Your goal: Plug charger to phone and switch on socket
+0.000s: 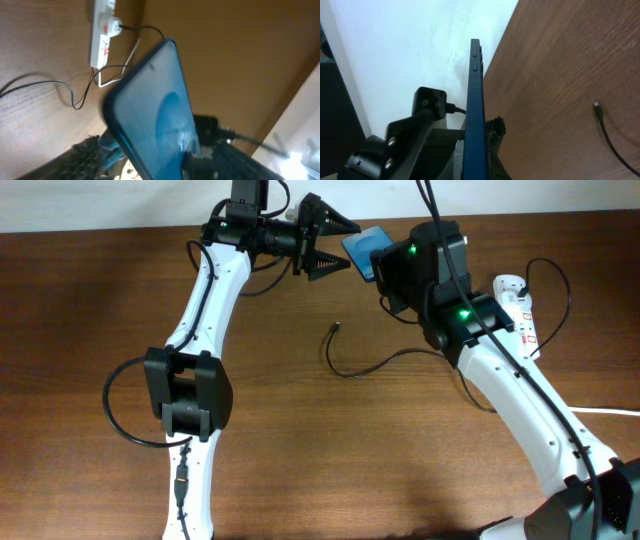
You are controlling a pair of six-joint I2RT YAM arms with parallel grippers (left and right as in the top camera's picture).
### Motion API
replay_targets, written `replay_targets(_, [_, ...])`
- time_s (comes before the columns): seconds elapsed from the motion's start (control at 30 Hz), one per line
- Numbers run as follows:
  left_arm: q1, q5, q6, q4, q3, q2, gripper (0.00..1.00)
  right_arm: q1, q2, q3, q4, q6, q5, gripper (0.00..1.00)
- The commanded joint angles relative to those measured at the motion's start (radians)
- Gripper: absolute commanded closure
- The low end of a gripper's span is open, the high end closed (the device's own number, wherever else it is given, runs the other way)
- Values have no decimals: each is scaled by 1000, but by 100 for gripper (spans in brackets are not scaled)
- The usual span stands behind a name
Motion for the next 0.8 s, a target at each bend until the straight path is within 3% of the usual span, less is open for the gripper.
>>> replay_targets(0.0, [1,-71,-151,5,19,-8,42,8,-8,13,22,14,4,96])
replay_targets(0.1, [-1,-74,-206,5,19,-8,50,10,-8,13,22,14,0,96])
replay_targets(0.27, [-14,-92,-267,5,19,-8,54,27,3,13,30,76,1,96])
replay_targets(0.33, [-27,-102,-294,11,19,-8,61,41,13,13,57,100,5,96])
replay_targets(0.77, [-45,-23,-281,92,19,-8,81,57,60,13,90,223,0,96])
